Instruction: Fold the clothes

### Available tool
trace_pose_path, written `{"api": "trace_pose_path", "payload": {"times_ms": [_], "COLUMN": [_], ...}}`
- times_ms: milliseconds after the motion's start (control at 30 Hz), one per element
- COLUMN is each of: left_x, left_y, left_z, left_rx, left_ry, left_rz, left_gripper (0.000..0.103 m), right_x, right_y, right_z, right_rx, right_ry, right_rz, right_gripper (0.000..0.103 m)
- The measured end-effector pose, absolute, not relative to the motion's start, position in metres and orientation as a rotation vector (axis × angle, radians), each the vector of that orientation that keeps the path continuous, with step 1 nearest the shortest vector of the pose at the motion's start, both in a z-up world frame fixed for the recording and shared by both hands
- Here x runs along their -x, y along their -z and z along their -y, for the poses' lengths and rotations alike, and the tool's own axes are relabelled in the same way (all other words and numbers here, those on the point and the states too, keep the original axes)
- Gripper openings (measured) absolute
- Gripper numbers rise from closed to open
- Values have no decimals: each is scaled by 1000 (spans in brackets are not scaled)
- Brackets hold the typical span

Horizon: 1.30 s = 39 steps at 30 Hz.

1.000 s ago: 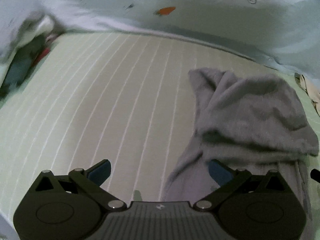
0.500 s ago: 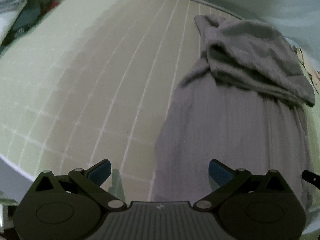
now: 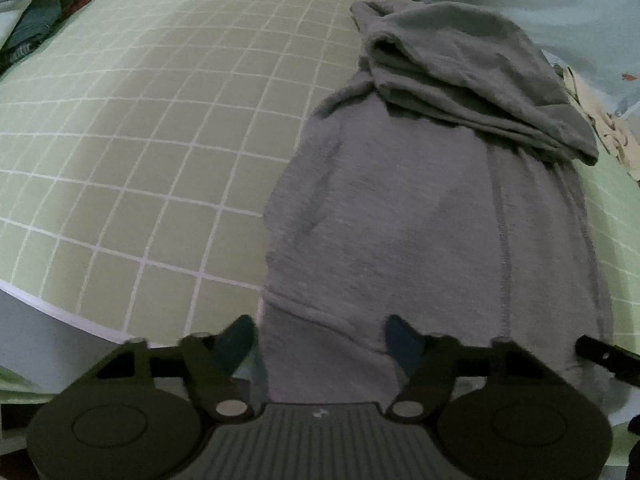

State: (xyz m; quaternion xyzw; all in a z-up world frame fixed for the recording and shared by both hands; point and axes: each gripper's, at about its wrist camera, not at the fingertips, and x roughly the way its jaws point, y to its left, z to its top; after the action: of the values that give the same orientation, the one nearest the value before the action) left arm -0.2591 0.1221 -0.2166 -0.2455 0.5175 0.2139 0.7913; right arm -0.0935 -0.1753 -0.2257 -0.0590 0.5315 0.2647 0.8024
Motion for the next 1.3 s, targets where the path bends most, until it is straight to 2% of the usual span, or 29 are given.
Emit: {"api": "trace_pose_path", "payload": {"times_ms": [33,67,100,133,167,233,700,733,800,1033,1300], "left_x": [258,257,257,257,257,256,221,218,209,180,123], "left_y": [216,215,214,213,212,204,111,106,95,83,86], "left_z": [-120,-118,-117,-115,-115,-115,-147,-149,-154,-179,-215], "left_rx": [524,519,512,499,494,511,614,616,609,638,647], "left_ry": [-459,-459,-463,-473,-475,-478,-457,-458,-459,-452,-437], "left_rz": [-1114,-1112,-1112,-1115,-1117,-1105,-802,-784,-752,-688,-670], "left_gripper": [56,46,30,23,22,16,13,13,13,12,11], "right_x": [95,96,97,98,98,96,20,13,-1,-42,-97], "right_y": [225,224,223,222,221,214,154,150,141,127,136], "right_z": [174,174,174,175,176,182,200,199,197,184,163], "right_rx": [139,149,141,133,121,34,-442,-441,-449,-476,-528], "right_ry": [-577,-588,-608,-627,-646,-681,-717,-710,-706,-720,-690], "right_rz": [-1138,-1138,-1140,-1141,-1143,-1137,-1003,-987,-958,-894,-893], "right_gripper": [76,69,63,50,38,29,24,14,15,15,15]}}
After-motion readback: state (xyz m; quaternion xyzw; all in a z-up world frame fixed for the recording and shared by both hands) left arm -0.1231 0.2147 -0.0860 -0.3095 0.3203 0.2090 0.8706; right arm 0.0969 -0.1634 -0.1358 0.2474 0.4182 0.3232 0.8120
